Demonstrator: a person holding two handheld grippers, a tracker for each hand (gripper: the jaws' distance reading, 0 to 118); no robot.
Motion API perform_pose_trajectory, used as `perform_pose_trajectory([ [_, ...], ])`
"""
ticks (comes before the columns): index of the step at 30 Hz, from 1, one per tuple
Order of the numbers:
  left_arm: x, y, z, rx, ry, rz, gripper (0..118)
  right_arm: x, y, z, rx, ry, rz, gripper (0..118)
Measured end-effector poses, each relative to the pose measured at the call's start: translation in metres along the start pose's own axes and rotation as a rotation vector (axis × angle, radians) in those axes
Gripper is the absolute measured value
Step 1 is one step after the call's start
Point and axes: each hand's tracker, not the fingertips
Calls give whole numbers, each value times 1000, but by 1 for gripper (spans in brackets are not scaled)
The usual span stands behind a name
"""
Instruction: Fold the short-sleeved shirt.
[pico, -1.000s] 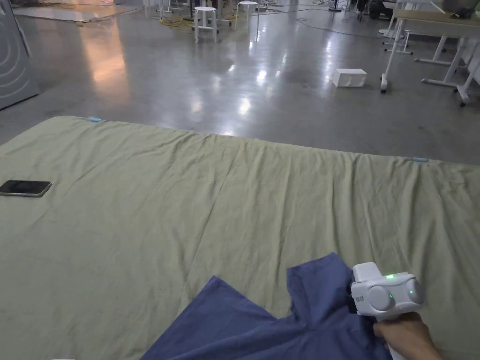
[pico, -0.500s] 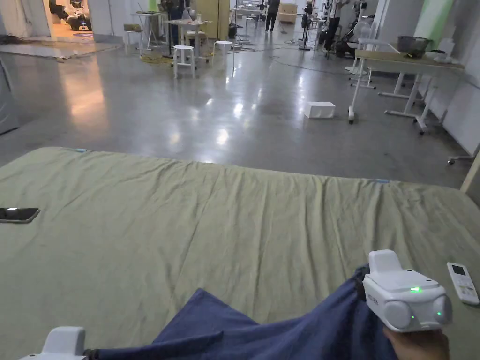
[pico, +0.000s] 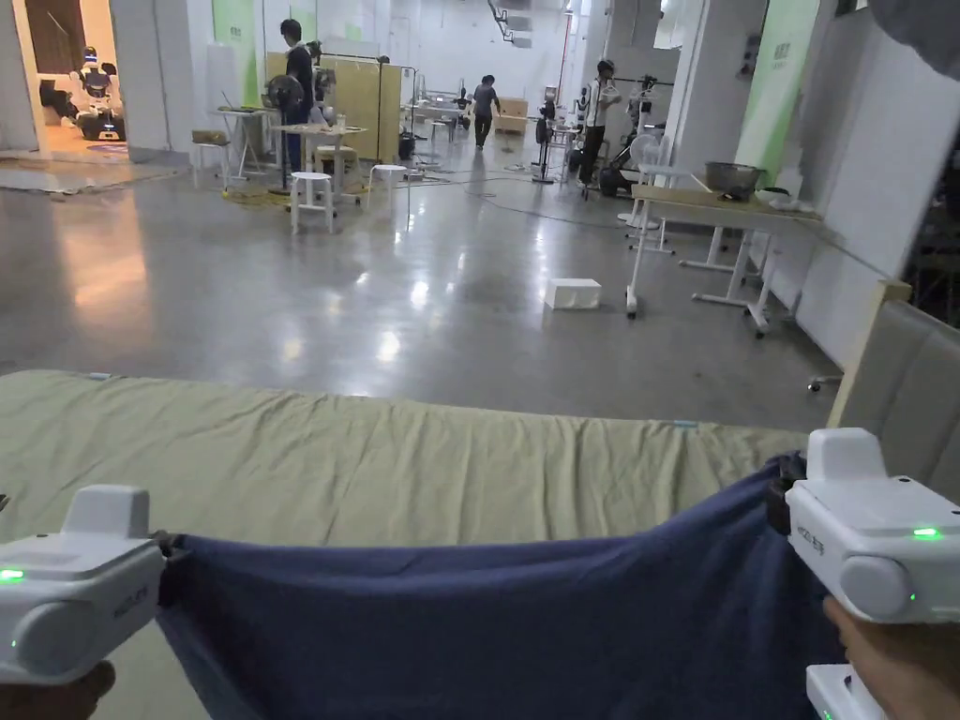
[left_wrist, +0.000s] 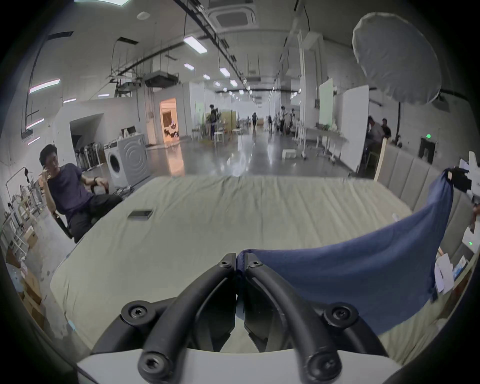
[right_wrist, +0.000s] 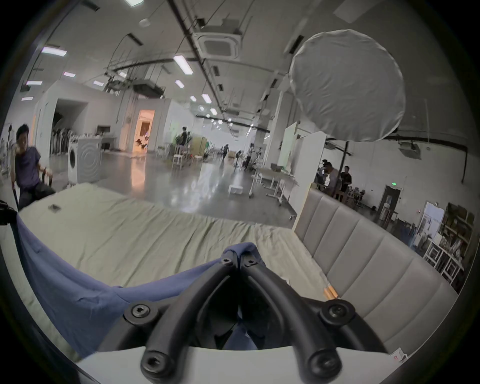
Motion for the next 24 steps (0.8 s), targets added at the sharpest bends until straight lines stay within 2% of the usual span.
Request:
perform_pose_trajectory([
  [9, 16, 113, -16, 102, -22, -4, 5, 31, 68, -11, 88, -59, -48, 1],
  [11, 18, 134, -24, 125, 16, -54, 5, 35, 81, -18, 109, -74, -63, 1],
  [13, 22, 154, -29, 144, 19, -88, 5, 37, 94, -30, 112, -88, -61, 1],
  [16, 22, 180, -40, 146, 21, -62, 5, 39, 113, -48, 127, -98, -50, 1],
  [20, 23, 210, -60, 163, 23, -52, 5, 44, 135, -74, 132, -104, -87, 1],
  [24, 25, 237, -84, 169, 53, -74, 5, 42, 157, -100, 151, -106, -75, 1],
])
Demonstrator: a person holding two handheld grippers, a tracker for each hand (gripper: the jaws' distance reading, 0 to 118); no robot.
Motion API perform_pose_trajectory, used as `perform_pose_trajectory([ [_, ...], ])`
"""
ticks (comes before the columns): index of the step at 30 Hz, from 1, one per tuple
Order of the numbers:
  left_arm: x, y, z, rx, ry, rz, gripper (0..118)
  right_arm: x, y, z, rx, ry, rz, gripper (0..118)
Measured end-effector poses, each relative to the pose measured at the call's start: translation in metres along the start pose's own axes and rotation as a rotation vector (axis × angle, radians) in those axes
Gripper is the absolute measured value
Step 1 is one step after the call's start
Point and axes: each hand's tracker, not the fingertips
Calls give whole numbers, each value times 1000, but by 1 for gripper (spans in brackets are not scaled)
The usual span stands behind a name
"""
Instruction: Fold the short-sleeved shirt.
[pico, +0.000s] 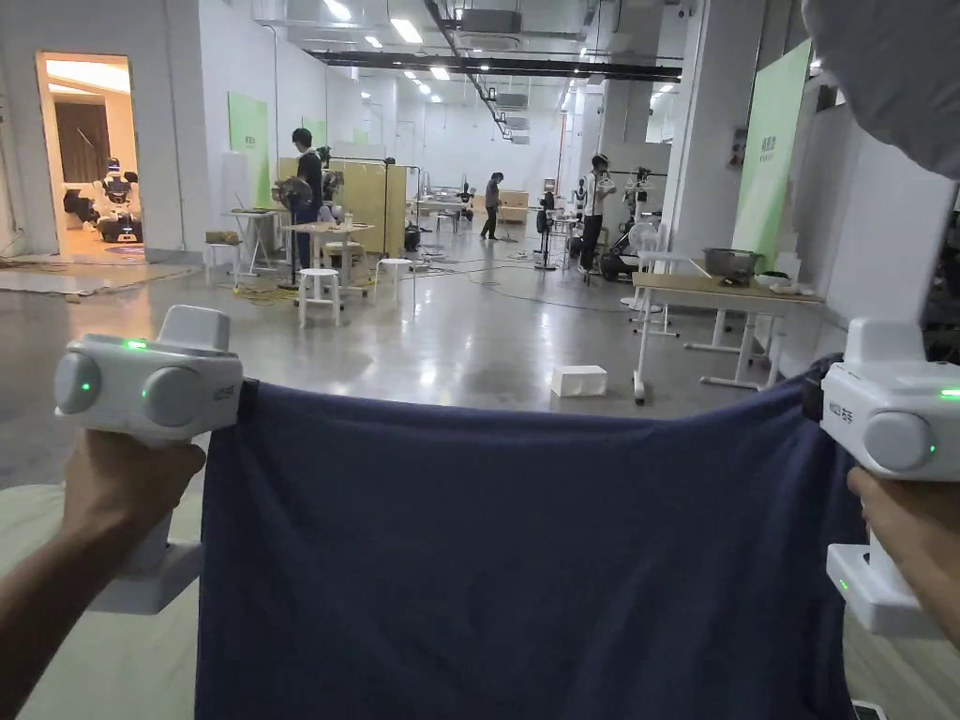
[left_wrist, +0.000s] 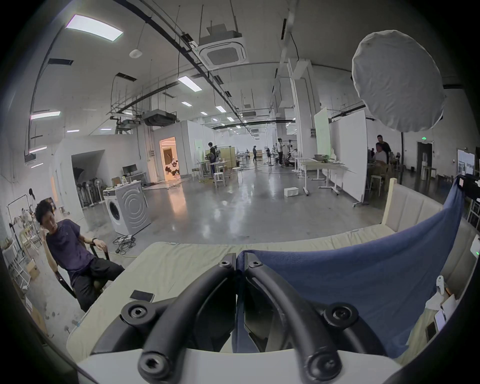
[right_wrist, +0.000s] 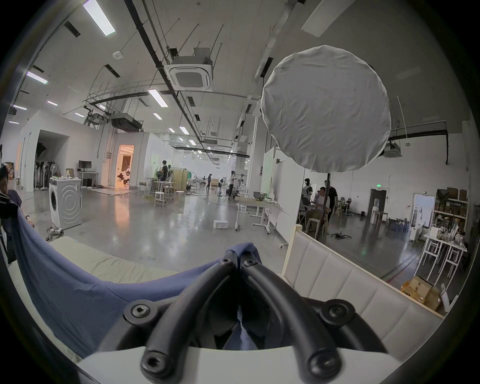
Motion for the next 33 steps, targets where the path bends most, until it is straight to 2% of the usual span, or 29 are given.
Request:
perform_pose_trajectory([
  [14, 3, 59, -54, 67, 45, 23, 5, -19, 49, -62, 62, -38, 24, 1],
  [16, 5, 62, -55, 83, 55, 7, 5, -17, 54, -66, 74, -44, 9, 1],
  [17, 7, 62, -56, 90, 63, 1, 5, -16, 54, -65, 65, -42, -26, 1],
  [18, 7, 63, -57, 86, 62, -1, 5, -17, 54, -64, 76, -44, -13, 1],
  [21, 6, 55, -51, 95, 58, 10, 5, -22, 46, -59, 84, -42, 40, 1],
  [24, 3, 39, -49, 85, 54, 14, 5, -23, 33, -49, 71, -30, 27, 1],
  [33, -18, -35, 12, 36, 24, 56, 5, -21, -6, 32, 68, 15, 84, 1],
])
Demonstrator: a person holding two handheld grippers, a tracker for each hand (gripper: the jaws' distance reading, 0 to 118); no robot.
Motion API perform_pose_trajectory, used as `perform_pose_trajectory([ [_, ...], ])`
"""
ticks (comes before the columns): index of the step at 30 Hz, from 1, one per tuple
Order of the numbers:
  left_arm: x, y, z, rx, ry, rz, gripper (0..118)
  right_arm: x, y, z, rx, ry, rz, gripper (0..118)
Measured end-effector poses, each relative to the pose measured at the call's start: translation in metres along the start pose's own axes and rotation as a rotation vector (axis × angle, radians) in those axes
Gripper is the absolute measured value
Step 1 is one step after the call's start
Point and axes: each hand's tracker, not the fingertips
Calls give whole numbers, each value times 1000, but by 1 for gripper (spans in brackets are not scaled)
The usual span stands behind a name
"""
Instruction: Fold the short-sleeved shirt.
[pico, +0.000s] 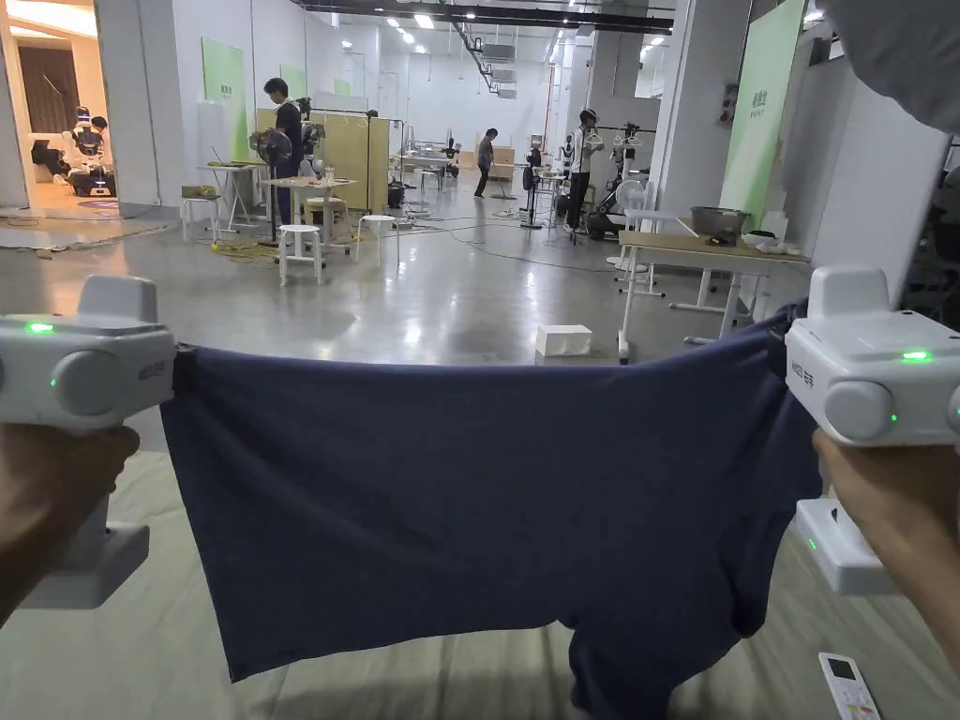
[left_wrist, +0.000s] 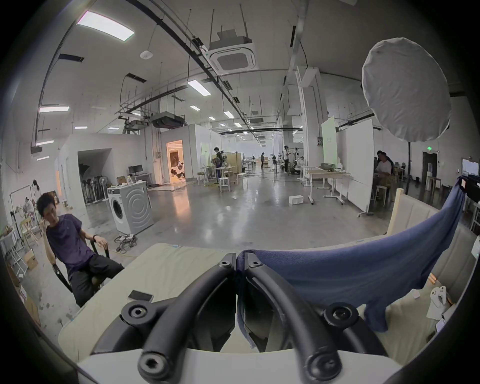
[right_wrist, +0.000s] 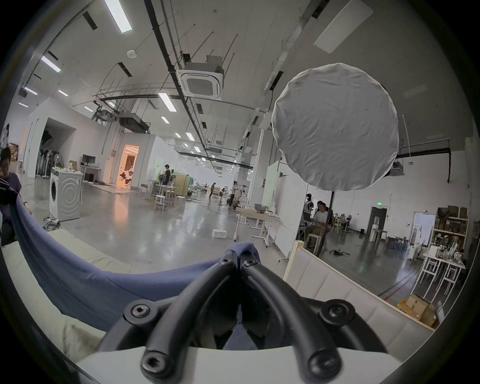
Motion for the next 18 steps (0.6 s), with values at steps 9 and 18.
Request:
perform_pose_trajectory([
  [9, -21, -72, 87, -55, -46, -21, 5, 7, -52, 111, -60, 55, 17, 1],
  [18, -38, -167, 152, -174, -94, 12, 5, 9, -117, 207, -213, 108, 65, 1],
])
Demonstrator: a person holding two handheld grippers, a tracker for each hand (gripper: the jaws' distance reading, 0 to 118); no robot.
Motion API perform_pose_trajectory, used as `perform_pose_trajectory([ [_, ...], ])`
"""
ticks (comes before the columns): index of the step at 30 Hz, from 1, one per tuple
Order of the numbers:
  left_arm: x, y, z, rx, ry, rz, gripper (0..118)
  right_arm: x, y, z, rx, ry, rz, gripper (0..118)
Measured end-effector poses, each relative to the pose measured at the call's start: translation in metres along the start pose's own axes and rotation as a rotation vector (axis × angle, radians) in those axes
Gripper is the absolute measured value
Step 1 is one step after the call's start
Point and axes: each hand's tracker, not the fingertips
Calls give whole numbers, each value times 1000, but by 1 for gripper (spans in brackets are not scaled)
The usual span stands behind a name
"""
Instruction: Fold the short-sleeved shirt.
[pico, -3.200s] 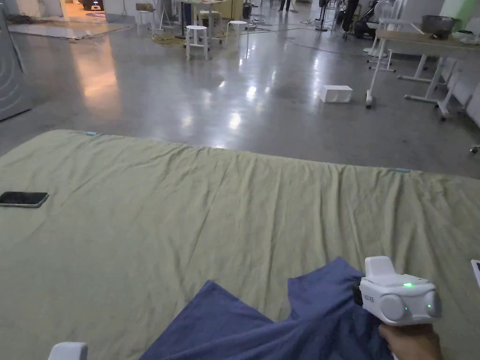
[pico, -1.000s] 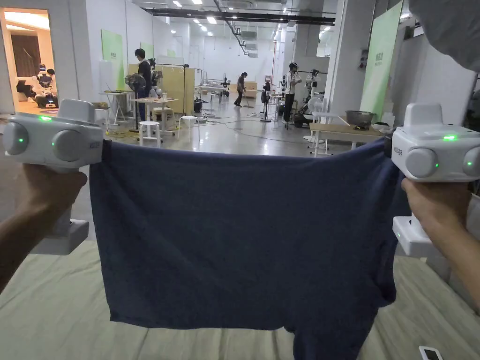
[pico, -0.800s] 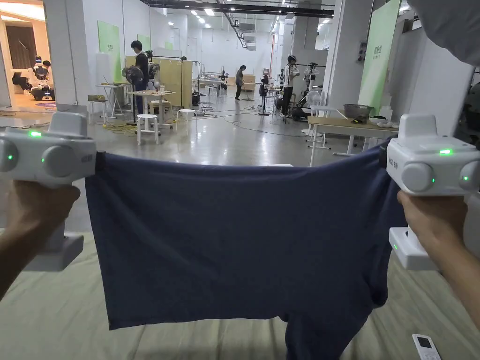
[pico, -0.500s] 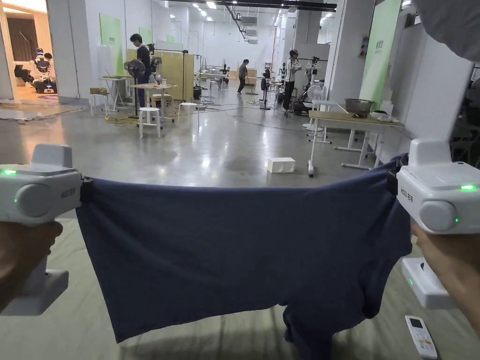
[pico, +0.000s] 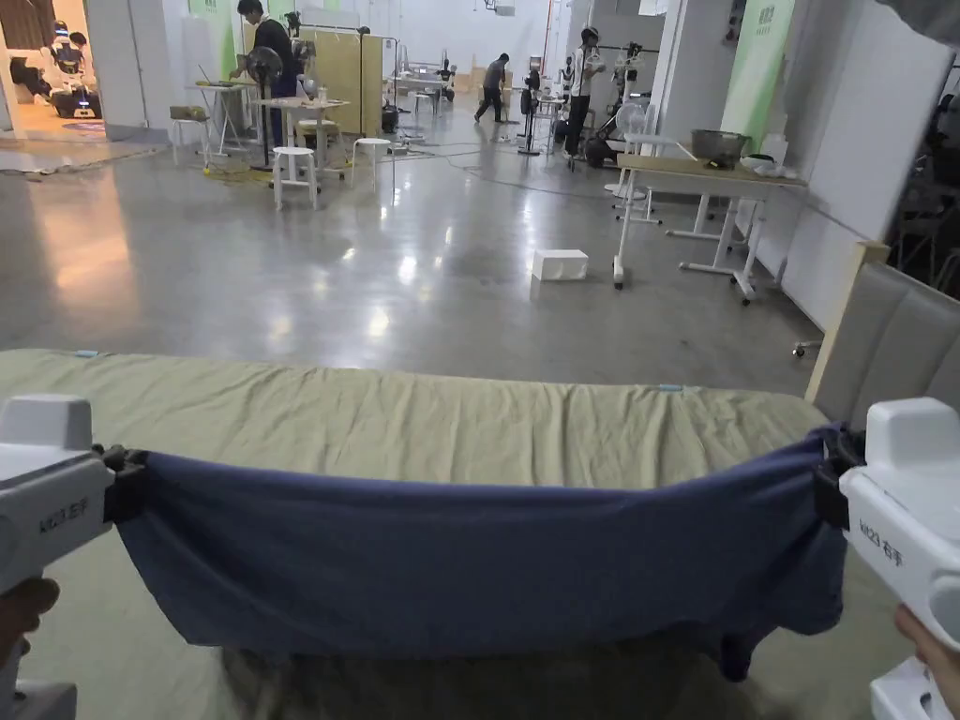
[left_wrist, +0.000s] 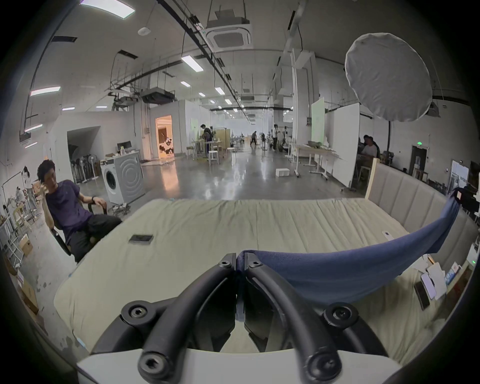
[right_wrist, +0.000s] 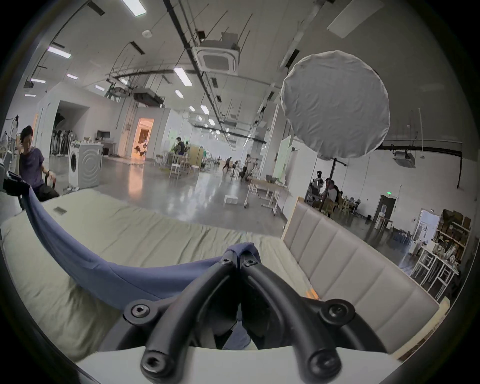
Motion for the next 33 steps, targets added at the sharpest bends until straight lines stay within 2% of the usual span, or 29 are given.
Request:
perform_pose_trajectory([
  [5, 4, -58, 16, -112, -18, -40, 5, -12, -55, 31, -142, 39, 19, 1],
  [8, 7, -99, 25, -206, -50, -56, 5, -14, -93, 41, -261, 100, -7, 1],
  [9, 8, -109, 26, -235, -55, -65, 5, -14, -108, 44, -323, 111, -43, 1],
  [11, 8, -137, 28, -300, -57, -71, 5, -17, -129, 48, -379, 142, -10, 1],
  [12, 7, -153, 28, -338, -62, -65, 5, -21, -144, 49, -445, 152, -24, 1],
  [19, 5, -234, 11, -595, -98, -99, 5, -45, -221, 40, -681, 226, 42, 1],
  [22, 3, -257, 0, -668, -104, -88, 5, -54, -249, 31, -777, 240, 91, 1],
  [24, 0, -269, -6, -728, -113, -70, 5, -58, -266, 28, -832, 236, 94, 1],
  [28, 0, -278, -14, -724, -100, -51, 5, -68, -292, 22, -916, 245, 96, 1],
  [32, 4, -271, -22, -774, -104, -84, 7, -77, -311, 20, -922, 231, 95, 3],
  [33, 5, -270, -22, -780, -105, -100, 10, -78, -307, 20, -921, 224, 101, 8],
])
